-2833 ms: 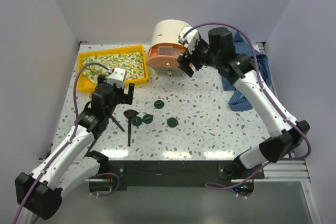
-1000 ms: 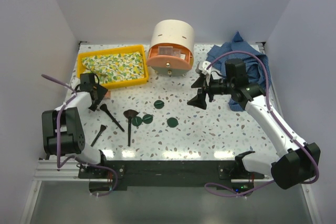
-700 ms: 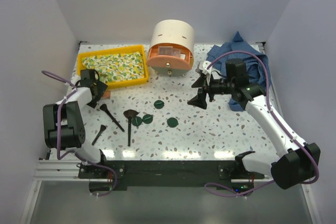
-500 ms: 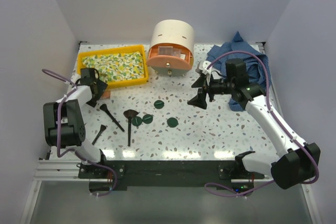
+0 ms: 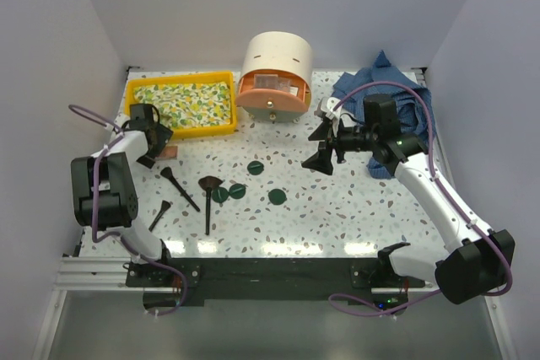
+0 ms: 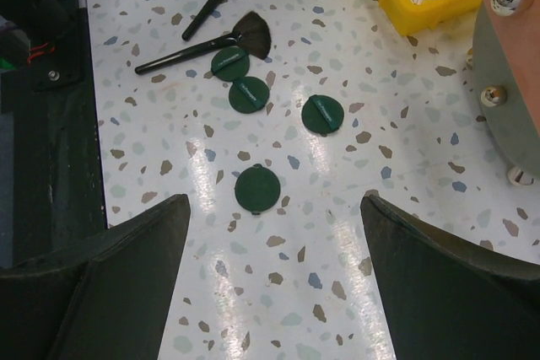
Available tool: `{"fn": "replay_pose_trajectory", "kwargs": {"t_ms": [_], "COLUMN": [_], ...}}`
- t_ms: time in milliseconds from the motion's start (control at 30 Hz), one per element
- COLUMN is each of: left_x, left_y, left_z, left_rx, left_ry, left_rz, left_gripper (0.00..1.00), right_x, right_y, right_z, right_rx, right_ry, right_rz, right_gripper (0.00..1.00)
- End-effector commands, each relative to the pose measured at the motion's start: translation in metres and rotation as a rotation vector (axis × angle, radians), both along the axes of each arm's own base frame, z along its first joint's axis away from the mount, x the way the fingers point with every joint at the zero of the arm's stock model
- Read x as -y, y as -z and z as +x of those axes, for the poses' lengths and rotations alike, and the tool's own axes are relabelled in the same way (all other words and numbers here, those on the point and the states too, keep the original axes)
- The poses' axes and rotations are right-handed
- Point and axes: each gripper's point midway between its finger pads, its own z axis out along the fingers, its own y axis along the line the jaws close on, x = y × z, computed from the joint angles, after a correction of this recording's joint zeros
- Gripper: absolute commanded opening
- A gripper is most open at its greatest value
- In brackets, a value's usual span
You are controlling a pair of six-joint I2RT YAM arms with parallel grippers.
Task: Organize the makeup
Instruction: Pick up the makeup from the center of the board.
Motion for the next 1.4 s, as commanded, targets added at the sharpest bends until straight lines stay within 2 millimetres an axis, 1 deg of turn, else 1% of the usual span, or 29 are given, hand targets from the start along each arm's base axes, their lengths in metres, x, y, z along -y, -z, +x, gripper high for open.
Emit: {"fn": "replay_pose_trajectory", "kwargs": {"t_ms": [0,67,200,367,533,633,733,767,800,867,900,967,1000,1067,1100,1133,1167,1200,1233,1267,1300,1333,1367], "left_x": [-0.012,-0.012,-0.011,-0.012,-0.011,-0.015,-0.016,-0.016,-0.017,-0.02,-0.02,-0.019,-0.018,-0.018,-0.019,-0.018,-0.018,-0.019,-0.016,-0.015,-0.013,-0.007,-0.003], "left_y": [-0.013,-0.009,0.0,0.003,0.006,0.005,0.011,0.016,0.019,0.027,0.029,0.035,0.036,0.037,0.036,0.034,0.03,0.027,0.017,0.013,0.006,-0.011,-0.021], "left_z": [0.023,0.021,0.023,0.024,0.014,0.006,-0.004,-0.006,-0.01,-0.015,-0.016,-0.019,-0.019,-0.021,-0.021,-0.02,-0.019,-0.018,-0.014,-0.009,-0.006,0.004,0.009], "left_rx": [0.038,0.001,-0.051,-0.06,-0.124,-0.155,-0.22,-0.249,-0.276,-0.325,-0.338,-0.358,-0.359,-0.363,-0.362,-0.356,-0.337,-0.325,-0.289,-0.252,-0.221,-0.132,-0.09], "left_ry": [-0.032,-0.033,-0.028,-0.028,-0.029,-0.029,-0.007,0.003,0.01,0.019,0.034,0.047,0.059,0.067,0.073,0.079,0.08,0.088,0.098,0.111,0.135,0.162,0.204], "left_rz": [0.033,0.029,0.017,0.02,0.013,0.043,0.053,0.058,0.062,0.081,0.083,0.079,0.08,0.081,0.085,0.087,0.091,0.095,0.091,0.091,0.09,0.075,0.081], "left_gripper": [0.91,0.92,0.92,0.92,0.91,0.9,0.87,0.85,0.81,0.78,0.74,0.69,0.62,0.5,0.37,0.31,0.22,0.18,0.15,0.1,0.07,0.05,0.03], "right_x": [-0.002,-0.002,-0.001,-0.001,0.0,-0.001,-0.001,-0.001,-0.001,-0.001,-0.001,-0.001,-0.001,-0.001,-0.001,-0.001,0.0,0.0,0.0,0.0,0.0,0.0,0.0], "right_y": [-0.01,-0.011,-0.012,-0.012,-0.014,-0.013,-0.013,-0.013,-0.014,-0.014,-0.014,-0.015,-0.016,-0.016,-0.016,-0.016,-0.016,-0.018,-0.018,-0.018,-0.018,-0.018,-0.018], "right_z": [0.0,0.0,0.0,0.0,0.0,-0.001,-0.001,-0.001,-0.001,-0.002,-0.001,-0.002,-0.002,-0.003,-0.003,-0.003,-0.003,-0.004,-0.003,-0.004,-0.004,-0.004,-0.004], "right_rx": [0.039,0.043,0.046,0.044,0.05,0.043,0.046,0.044,0.047,0.043,0.046,0.048,0.052,0.051,0.052,0.051,0.052,0.056,0.058,0.056,0.056,0.058,0.058], "right_ry": [-0.021,-0.021,-0.02,-0.02,-0.017,-0.024,-0.022,-0.022,-0.023,-0.029,-0.026,-0.026,-0.026,-0.027,-0.027,-0.027,-0.026,-0.027,-0.026,-0.027,-0.029,-0.027,-0.027], "right_rz": [0.029,0.029,0.03,0.033,0.034,0.035,0.036,0.036,0.038,0.039,0.04,0.04,0.041,0.041,0.042,0.041,0.041,0.043,0.044,0.044,0.044,0.045,0.045], "right_gripper": [0.87,0.87,0.87,0.87,0.87,0.87,0.87,0.87,0.87,0.87,0.87,0.87,0.87,0.87,0.87,0.87,0.87,0.87,0.87,0.87,0.87,0.87,0.87]}}
